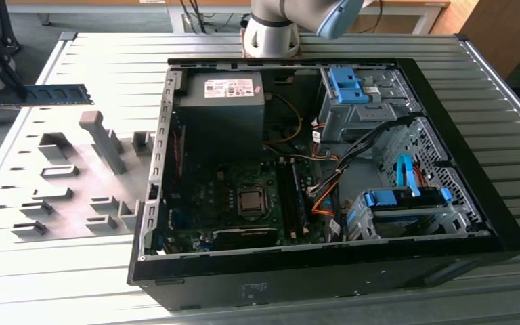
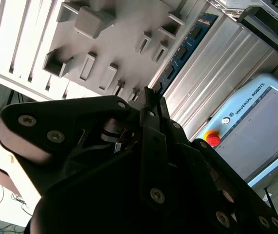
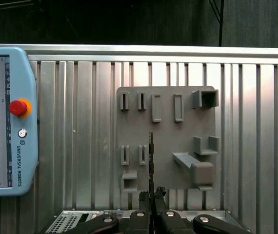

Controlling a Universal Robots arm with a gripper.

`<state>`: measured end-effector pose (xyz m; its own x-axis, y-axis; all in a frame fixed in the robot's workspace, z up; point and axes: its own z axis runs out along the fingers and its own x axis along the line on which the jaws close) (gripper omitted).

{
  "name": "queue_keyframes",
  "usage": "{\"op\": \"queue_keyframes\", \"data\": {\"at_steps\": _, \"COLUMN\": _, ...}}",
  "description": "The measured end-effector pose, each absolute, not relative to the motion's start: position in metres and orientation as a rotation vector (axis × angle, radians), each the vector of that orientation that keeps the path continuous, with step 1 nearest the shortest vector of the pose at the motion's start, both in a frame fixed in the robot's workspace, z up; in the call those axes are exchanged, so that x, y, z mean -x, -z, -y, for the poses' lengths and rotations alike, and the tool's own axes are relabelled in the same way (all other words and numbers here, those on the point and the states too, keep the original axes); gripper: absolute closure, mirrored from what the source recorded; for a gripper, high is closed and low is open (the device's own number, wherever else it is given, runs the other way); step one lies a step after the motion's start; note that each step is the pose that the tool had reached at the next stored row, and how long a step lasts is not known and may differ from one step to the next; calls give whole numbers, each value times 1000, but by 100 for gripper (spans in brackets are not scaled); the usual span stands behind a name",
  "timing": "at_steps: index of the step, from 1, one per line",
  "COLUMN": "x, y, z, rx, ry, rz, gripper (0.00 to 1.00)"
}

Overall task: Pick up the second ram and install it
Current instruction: 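Pick up the second ram and move it above second insertion slot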

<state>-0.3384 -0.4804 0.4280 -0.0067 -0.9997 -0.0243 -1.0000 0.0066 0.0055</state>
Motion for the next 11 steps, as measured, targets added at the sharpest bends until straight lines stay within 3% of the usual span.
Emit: {"op": "queue_keyframes", "data": {"at_steps": 11, "x": 333, "y": -428, "z": 480, "rx": 2204, "ry": -33, "rz": -2219, "gripper": 86}}
